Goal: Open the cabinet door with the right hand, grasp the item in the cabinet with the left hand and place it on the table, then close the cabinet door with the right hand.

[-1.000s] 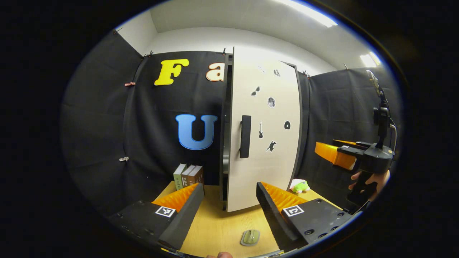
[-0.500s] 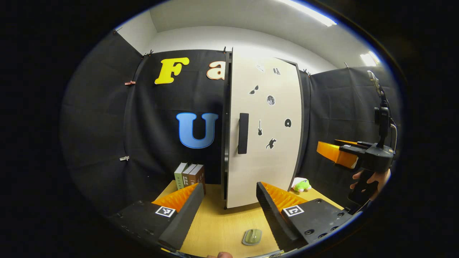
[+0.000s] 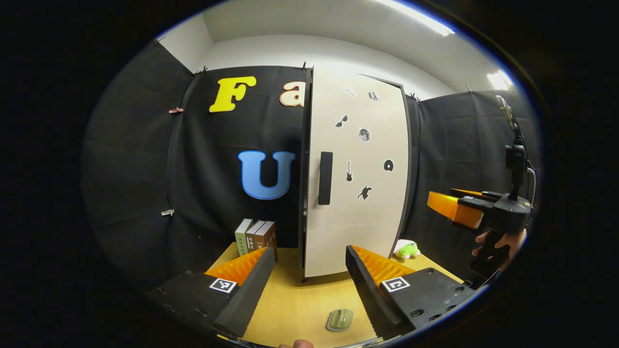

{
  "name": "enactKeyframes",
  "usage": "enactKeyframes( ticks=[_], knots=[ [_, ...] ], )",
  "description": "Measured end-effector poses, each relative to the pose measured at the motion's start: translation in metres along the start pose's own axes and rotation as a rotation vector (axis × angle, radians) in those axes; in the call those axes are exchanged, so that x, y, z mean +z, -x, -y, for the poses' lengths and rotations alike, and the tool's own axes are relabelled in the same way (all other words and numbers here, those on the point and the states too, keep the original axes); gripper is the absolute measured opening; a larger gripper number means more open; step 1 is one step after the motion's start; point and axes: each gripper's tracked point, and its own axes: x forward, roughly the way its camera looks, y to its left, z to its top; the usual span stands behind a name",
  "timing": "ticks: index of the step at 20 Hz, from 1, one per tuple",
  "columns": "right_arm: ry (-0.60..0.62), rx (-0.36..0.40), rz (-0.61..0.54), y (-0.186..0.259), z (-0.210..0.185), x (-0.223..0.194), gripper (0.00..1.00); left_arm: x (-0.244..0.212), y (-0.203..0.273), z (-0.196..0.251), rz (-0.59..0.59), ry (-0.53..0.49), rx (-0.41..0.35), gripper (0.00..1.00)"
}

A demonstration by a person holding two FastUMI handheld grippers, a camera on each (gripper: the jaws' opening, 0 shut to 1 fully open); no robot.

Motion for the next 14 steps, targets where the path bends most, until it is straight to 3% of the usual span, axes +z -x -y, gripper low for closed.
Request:
enactKeyframes(
  ticks=[14],
  knots=[
    [-0.003,-0.013,0.003,0.0099,0.0081,0.0018,0.97,-0.0030,0.0035,0.0090,-0.001,-0.006,-0.011,0.93]
  ],
)
